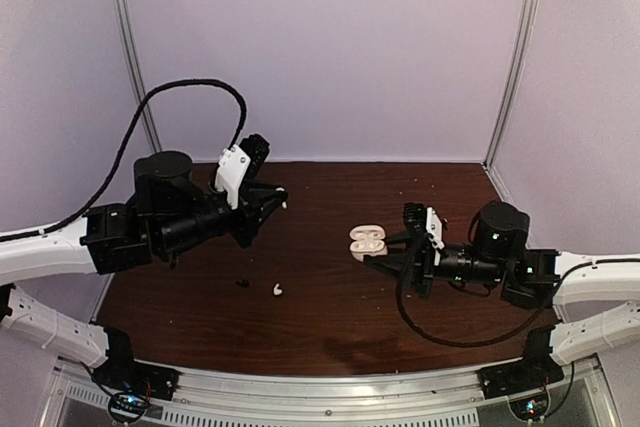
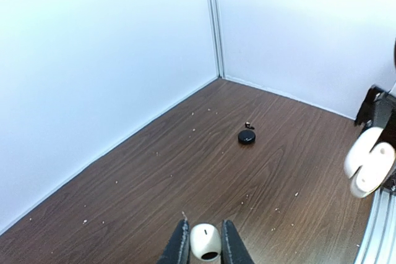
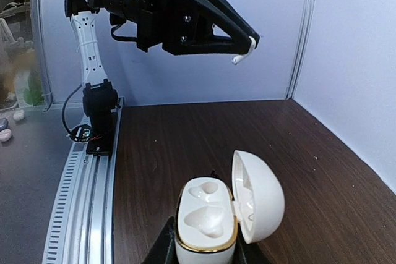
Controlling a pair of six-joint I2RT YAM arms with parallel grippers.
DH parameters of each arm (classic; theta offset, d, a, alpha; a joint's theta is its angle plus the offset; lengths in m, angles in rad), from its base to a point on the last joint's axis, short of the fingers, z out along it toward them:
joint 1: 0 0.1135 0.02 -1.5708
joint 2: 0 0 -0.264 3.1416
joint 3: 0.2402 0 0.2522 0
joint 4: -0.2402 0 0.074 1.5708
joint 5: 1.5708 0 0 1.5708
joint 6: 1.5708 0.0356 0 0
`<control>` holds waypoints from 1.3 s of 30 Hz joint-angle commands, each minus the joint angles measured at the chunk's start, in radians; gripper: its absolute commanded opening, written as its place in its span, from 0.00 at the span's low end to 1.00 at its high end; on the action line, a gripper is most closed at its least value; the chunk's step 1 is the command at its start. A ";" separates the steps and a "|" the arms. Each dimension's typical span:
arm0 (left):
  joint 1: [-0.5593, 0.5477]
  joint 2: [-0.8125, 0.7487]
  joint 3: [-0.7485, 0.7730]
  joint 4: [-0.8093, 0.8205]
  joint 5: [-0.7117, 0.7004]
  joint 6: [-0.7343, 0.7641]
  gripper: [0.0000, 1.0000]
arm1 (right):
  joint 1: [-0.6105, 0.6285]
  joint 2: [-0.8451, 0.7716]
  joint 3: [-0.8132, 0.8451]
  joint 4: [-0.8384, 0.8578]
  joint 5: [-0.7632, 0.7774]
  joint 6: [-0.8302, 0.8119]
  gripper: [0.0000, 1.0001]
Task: Insert the wireless bluetooth earbuds into the charging case
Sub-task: Insert the right earbud into the right side groove of the charging case.
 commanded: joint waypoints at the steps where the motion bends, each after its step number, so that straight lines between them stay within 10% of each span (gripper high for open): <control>1: -0.028 -0.022 -0.011 0.168 0.043 0.074 0.15 | 0.007 0.080 0.064 0.085 -0.012 0.154 0.00; 39: -0.241 0.121 0.031 0.292 0.062 0.425 0.15 | 0.006 0.306 0.134 0.380 -0.295 0.543 0.00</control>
